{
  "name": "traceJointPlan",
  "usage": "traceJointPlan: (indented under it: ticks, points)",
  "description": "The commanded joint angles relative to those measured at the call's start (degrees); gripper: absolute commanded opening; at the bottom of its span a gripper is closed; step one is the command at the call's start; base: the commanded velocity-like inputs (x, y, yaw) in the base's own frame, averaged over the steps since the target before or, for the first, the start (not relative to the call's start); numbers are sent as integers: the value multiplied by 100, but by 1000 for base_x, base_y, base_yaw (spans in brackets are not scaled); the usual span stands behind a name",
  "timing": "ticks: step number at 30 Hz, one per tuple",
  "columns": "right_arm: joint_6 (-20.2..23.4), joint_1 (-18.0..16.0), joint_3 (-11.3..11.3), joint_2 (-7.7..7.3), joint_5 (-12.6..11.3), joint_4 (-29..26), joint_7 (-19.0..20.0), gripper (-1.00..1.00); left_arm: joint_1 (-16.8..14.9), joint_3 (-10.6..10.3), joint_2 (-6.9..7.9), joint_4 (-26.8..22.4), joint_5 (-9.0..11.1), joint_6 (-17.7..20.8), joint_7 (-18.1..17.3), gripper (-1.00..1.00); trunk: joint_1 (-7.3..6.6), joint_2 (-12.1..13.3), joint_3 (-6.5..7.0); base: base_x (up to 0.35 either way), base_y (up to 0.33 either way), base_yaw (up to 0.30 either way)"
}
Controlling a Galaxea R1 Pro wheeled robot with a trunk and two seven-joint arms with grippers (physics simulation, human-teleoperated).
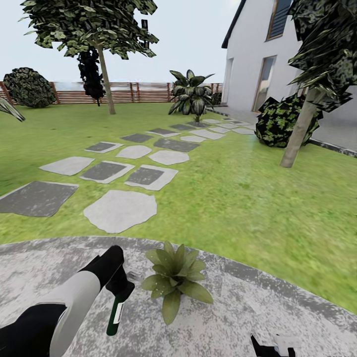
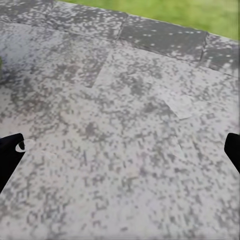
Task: Pick up the pesticide atomizer in the garden and spray insectifuge to fully cover both potted plants in the garden.
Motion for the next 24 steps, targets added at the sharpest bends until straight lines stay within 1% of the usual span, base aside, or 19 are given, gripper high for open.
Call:
traceJointPlan:
  ticks: [1, 5, 8, 11, 15, 18, 20, 21, 24]
  points:
    - [-16, -5, -49, 1, 16, 0, 45, 100, 3, -4, 0, 3, -51, 16, -52, -100, -1, -2, -5, 0, 6, -22]
    - [-17, -5, -49, 2, 16, 0, 43, 100, 10, -1, 21, 341, -59, 1, -52, -100, -1, -2, -5, 0, 1, -5]
    - [-17, -5, -49, 1, 16, 0, 44, 100, 10, -1, 55, 409, -60, -4, -55, -100, -1, -2, -5, 0, 0, 0]
    - [-15, -5, -49, 3, 16, 0, 45, 100, 37, 4, 136, 471, -58, -5, -60, -100, -1, -2, -5, 0, 0, 0]
    - [-17, -5, -49, 5, 16, 0, 45, 100, 19, 14, 140, 473, -45, -6, -100, -100, -1, -2, -5, 0, 0, 0]
    - [-15, -5, -49, 5, 16, 0, 48, 100, -31, 13, 113, 432, -55, -6, -442, -100, -1, -2, -5, 0, 0, 0]
    - [-14, -5, -49, 5, 21, 0, 51, 100, -49, -19, 100, 404, -118, -3, -723, -100, -1, -2, -5, 0, 0, 0]
    - [-15, -5, -49, 3, 22, 0, 51, 100, -56, -64, 97, 401, -161, 0, -766, -100, -1, -2, -5, 0, 0, 0]
    - [-12, -5, -49, 2, 25, 0, 52, 100, -55, -282, 98, 398, -317, 3, -830, -100, -1, -2, -5, 0, 0, 0]
